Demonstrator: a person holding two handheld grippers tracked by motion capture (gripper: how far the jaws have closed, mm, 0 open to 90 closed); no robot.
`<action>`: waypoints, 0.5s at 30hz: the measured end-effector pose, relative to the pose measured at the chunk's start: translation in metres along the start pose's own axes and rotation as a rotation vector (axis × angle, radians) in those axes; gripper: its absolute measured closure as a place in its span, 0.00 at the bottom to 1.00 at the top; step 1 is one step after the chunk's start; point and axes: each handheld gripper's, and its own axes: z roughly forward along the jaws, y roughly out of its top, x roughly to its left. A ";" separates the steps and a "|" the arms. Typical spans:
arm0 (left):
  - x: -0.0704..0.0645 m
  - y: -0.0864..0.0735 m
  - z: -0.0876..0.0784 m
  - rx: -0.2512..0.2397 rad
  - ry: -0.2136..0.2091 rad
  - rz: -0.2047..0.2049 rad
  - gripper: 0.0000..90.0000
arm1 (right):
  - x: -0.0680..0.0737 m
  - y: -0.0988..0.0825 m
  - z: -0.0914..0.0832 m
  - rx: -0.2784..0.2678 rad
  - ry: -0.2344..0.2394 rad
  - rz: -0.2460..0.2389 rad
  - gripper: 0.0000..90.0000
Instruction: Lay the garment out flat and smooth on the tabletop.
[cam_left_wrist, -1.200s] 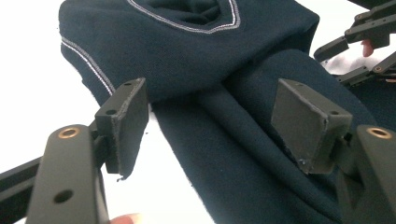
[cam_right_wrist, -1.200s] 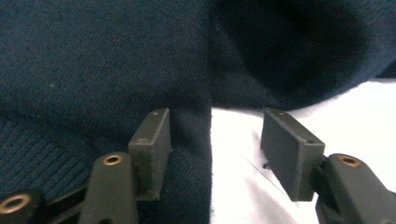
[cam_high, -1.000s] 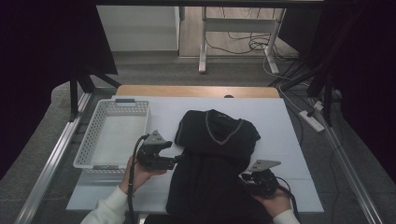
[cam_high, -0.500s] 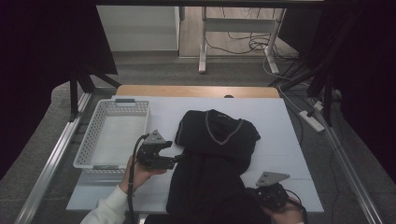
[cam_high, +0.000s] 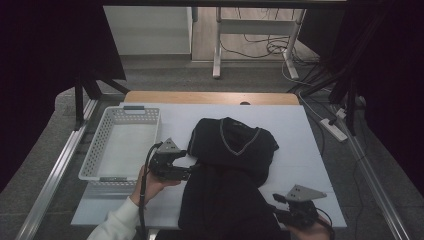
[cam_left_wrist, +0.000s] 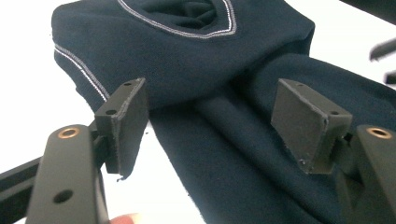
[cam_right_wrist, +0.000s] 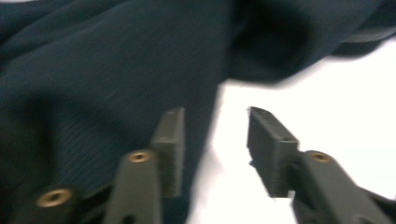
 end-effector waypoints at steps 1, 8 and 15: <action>0.000 0.000 0.000 0.002 0.000 0.002 0.31 | -0.004 0.003 0.003 0.003 -0.006 0.010 0.59; 0.000 0.000 0.002 0.005 0.001 0.001 0.31 | -0.024 0.021 0.049 0.057 -0.032 0.053 0.52; -0.001 0.000 0.001 0.001 0.000 0.005 0.31 | -0.027 0.038 0.080 0.091 -0.054 0.039 0.54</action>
